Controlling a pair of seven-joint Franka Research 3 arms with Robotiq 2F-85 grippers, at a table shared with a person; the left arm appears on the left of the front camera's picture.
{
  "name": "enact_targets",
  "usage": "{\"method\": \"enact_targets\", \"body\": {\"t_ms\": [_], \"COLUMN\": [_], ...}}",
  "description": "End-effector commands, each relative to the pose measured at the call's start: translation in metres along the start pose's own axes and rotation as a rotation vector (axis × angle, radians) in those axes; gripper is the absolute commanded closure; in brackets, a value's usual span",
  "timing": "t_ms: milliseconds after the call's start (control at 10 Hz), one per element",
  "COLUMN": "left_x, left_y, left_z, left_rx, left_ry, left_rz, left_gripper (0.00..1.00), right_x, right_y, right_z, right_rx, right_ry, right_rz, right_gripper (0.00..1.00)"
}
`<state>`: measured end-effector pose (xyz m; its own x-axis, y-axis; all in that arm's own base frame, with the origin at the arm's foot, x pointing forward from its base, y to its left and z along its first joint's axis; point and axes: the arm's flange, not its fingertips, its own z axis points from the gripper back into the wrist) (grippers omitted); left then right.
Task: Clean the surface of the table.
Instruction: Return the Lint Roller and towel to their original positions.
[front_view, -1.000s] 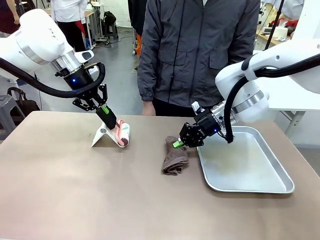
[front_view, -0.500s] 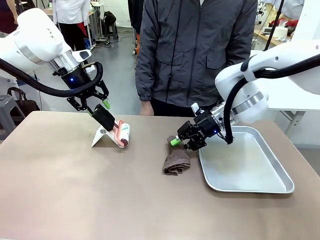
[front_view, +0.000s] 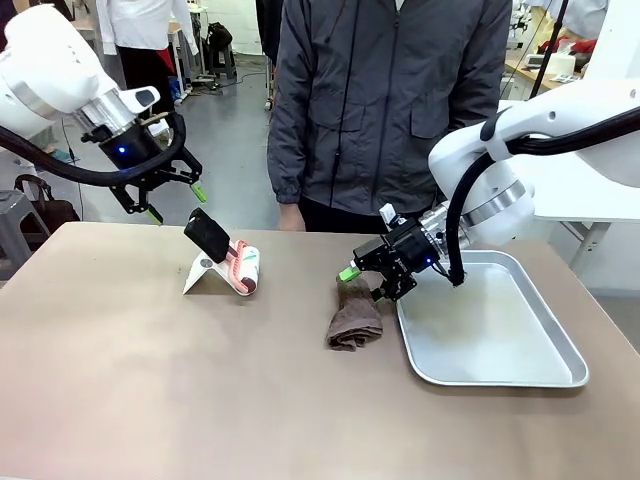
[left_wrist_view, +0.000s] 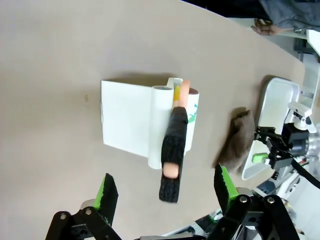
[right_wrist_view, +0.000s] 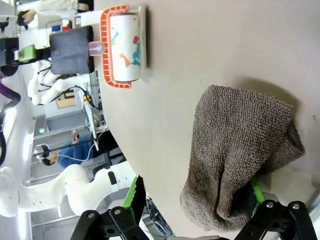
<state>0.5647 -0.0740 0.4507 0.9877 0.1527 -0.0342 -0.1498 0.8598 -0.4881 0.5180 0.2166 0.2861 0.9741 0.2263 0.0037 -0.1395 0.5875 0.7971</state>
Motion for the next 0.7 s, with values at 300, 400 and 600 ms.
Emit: {"method": "enact_targets", "body": {"t_ms": [300, 400, 600], "left_x": [-0.078, -0.093, -0.115], "left_y": [0.023, 0.033, 0.056], "left_z": [0.043, 0.053, 0.062], "left_rx": [-0.269, -0.338, -0.431], "left_ry": [0.046, 0.075, 0.064], "left_rz": [-0.083, -0.117, -0.147], "left_gripper": [0.00, 0.00, 0.00], "right_x": [-0.008, -0.020, -0.046], "right_y": [0.019, 0.024, 0.028], "right_z": [0.019, 0.035, 0.063], "right_rx": [-0.075, -0.071, 0.017], "right_ry": [-0.004, -0.029, -0.082], "right_rz": [0.025, 0.030, 0.046], "right_gripper": [0.00, 0.00, 0.00]}}
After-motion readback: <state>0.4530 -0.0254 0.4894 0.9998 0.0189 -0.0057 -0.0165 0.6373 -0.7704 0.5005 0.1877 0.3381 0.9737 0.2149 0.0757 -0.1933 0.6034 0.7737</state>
